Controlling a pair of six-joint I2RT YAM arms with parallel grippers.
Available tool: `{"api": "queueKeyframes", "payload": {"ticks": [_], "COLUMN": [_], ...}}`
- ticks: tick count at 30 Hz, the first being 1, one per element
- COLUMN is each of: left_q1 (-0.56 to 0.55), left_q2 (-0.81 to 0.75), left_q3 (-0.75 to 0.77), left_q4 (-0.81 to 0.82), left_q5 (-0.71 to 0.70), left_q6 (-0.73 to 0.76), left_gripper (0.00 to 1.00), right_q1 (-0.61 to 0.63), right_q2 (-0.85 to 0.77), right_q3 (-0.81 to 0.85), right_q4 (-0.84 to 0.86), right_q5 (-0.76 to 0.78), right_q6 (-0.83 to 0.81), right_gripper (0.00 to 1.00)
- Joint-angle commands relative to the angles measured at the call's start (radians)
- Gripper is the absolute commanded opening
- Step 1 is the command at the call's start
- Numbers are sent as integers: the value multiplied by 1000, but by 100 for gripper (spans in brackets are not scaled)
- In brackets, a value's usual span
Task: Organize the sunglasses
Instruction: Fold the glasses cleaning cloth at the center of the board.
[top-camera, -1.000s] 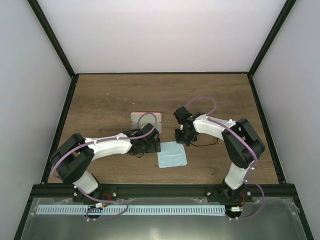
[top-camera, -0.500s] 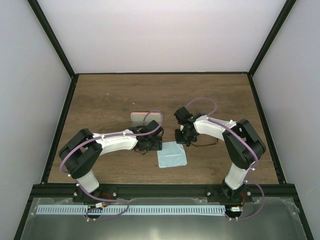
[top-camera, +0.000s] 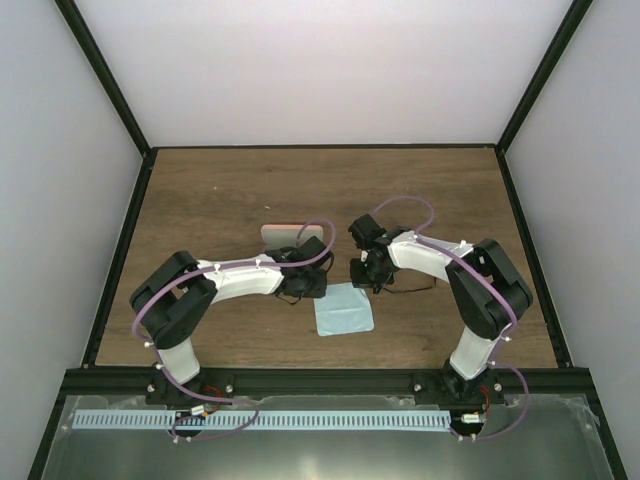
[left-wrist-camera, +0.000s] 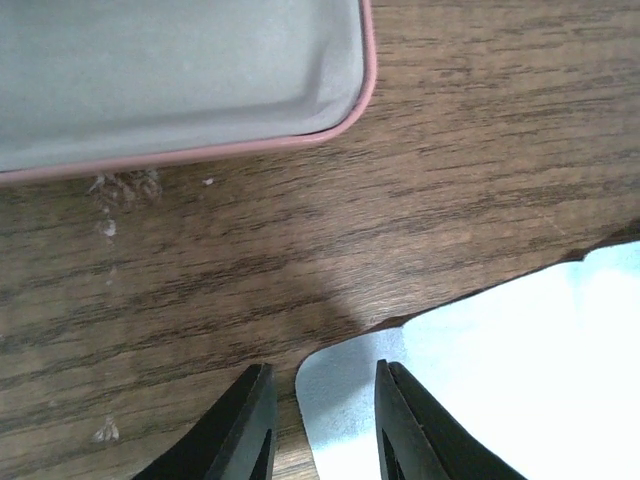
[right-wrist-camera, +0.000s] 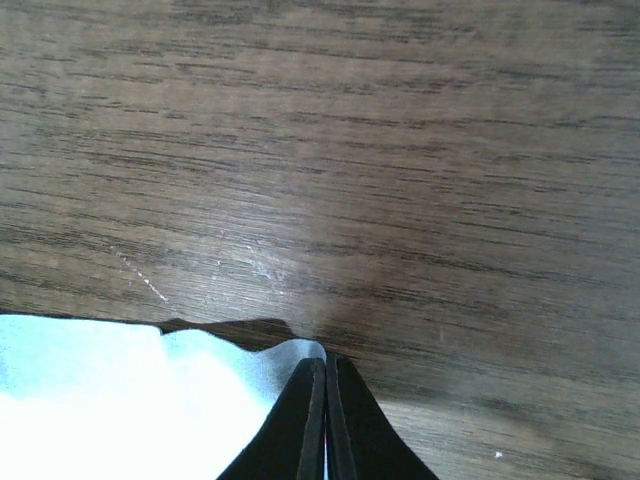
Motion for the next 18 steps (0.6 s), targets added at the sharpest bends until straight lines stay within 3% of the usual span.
{"api": "queueKeyframes", "payload": {"ticks": [1,5,11,18], "left_q1": [0,1,2,1], "left_q2": [31,46,54,51], "left_q3": [-30,-23,-37,-44], "left_q4": [1,3,0,-6], "left_q5": [67,74,68,56], "left_q6": [21,22,22,21], "left_gripper": [26,26,14,8], "right_q1": [5,5,5,5], "right_q2": [2,4,2,-6], "right_q3": [-18,-17,-18,-15], "right_q4": [-23,-20,-22,-19], "right_q5": [-4,-9,-7,-13], "right_q6": [11,12,10,9], "right_gripper": [1,1,1,1]}}
